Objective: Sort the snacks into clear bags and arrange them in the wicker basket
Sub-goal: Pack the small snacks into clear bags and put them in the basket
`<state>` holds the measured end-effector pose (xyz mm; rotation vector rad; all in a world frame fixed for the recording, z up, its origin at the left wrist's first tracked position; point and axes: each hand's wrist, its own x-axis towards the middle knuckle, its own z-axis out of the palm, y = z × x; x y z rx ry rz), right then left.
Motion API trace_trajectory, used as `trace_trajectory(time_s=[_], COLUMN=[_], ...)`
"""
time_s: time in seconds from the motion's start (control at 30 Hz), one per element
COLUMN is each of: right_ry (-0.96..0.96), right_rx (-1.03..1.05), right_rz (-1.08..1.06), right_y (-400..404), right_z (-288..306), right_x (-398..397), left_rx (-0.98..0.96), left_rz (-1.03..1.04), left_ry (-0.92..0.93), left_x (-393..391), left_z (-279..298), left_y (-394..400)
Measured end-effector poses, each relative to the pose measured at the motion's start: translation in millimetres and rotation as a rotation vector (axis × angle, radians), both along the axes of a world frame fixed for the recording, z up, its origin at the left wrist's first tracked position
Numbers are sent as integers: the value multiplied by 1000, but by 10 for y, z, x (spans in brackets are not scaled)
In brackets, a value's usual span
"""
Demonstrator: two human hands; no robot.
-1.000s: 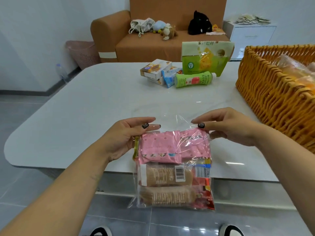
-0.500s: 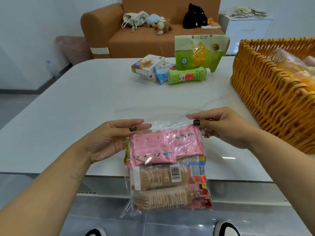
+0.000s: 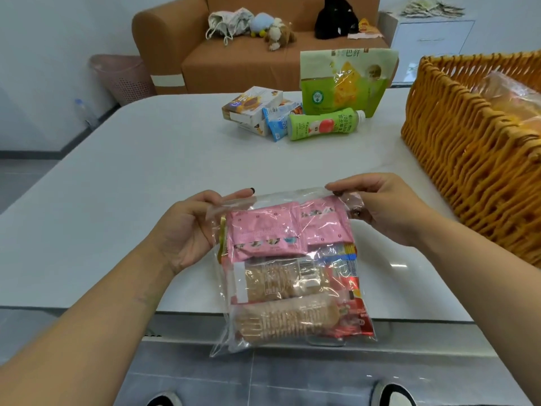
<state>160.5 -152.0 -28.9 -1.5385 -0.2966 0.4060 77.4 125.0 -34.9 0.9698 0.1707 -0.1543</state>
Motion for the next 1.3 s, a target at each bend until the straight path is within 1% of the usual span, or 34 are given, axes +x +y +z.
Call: trace_trajectory(time_s=[0.07, 0.17, 0.33, 0.43, 0.53, 0.63, 0.7, 0.73, 0.77, 0.8, 0.83, 0.87, 0.9, 0.93, 0.97, 1.0, 1.03, 1.07, 1.1, 1.2, 1.3], right_ry=[31, 27, 10, -27, -64, -78, -91, -96, -99, -102, -102, -103, -105, -104, -96, -86, -76, -70, -66, -27, 42], right_rx=[-12, -33, -33, -70, -128, -153, -175, -190, -205, -218, -225, -230, -229, -218, -202, -189, -185, -191, -198, -173, -87], right_rz=[35, 73, 69, 59, 56, 47, 39, 36, 36, 31, 22, 13, 5, -8, -20, -31, -43, -55, -67, -82, -133], right_y=[-37, -82, -97, -83, -69, -65, -81, -98, -111, -119, -119, -117, -109, -96, -80, -67, -56, -51, -58, -108, -150], right_z=[-27, -54, -101, -137, -197, -219, -242, -263, -285, -300, -307, -309, -314, -320, -328, -336, -339, -344, -354, -341, -287], right_x=[35, 75, 117, 121, 115, 89, 79, 83, 89, 102, 113, 118, 121, 124, 124, 124, 126, 125, 128, 110, 107], left_rx=[-2, 25, 37, 15, 101, 272, 391, 446, 531, 680, 882, 1121, 1378, 1603, 1781, 1895, 1941, 1948, 1944, 1960, 1951], left_rz=[17, 20, 31, 65, 146, 242, 307, 382, 475, 543, 536, 436, 267, 81, -91, -234, -340, -401, -426, -421, -390], left_ry=[32, 53, 85, 162, 253, 316, 285, 255, 167, 1, -217, -418, -554, -613, -592, -498, -377, -281, -229, -207, -206], left_x=[16, 26, 56, 86, 120, 98, 79, 104, 106, 97, 48, -8, -49, -64, -74, -85, -87, -98, -118, -237, -337], left_z=[3, 4, -53, -122, -153, -41, 35, 82, 147, 215, 272, 289, 280, 248, 213, 177, 134, 96, 68, 28, 2], left_y=[-18, -35, -48, -77, -114, -182, -209, -226, -274, -335, -423, -520, -621, -697, -765, -813, -830, -839, -841, -847, -833])
